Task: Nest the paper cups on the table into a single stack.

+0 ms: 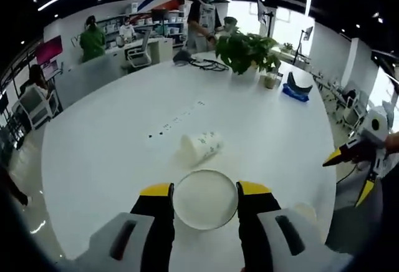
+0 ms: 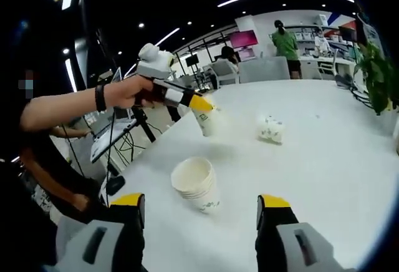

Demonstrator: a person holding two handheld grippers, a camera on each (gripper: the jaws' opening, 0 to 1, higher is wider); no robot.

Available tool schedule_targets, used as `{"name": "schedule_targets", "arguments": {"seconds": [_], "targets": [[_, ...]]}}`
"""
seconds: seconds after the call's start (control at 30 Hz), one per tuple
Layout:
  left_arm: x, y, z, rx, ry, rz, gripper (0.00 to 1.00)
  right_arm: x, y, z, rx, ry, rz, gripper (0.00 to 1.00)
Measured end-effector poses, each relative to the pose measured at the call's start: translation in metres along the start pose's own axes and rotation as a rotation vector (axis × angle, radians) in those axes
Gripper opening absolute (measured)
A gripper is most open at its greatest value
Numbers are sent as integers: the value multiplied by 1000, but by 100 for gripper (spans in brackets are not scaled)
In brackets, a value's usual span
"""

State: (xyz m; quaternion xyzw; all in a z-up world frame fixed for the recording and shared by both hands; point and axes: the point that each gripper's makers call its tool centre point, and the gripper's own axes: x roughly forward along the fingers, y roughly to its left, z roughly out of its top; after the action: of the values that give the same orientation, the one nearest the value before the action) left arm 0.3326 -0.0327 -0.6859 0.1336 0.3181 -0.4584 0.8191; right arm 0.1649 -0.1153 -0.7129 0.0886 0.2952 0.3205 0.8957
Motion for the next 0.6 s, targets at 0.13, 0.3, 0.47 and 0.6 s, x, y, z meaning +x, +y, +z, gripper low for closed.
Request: {"name": "schedule_targets", "arguments": {"seconds": [0.13,0.3,0.47,0.6], "targets": [[-15,-10,1,16,-7,-18,37,7,5,12,-6,-11,22,73],[-34,-23,0,11,-22,-30,37,17,10,21,-2,-25,51,72],[-38,-32,0,17,-26,-40,37,26,16,22,-7,-19,85,71],[-55,-50,2,5,-45,-49,37,35,22,24,-4,-20,117,70]]}}
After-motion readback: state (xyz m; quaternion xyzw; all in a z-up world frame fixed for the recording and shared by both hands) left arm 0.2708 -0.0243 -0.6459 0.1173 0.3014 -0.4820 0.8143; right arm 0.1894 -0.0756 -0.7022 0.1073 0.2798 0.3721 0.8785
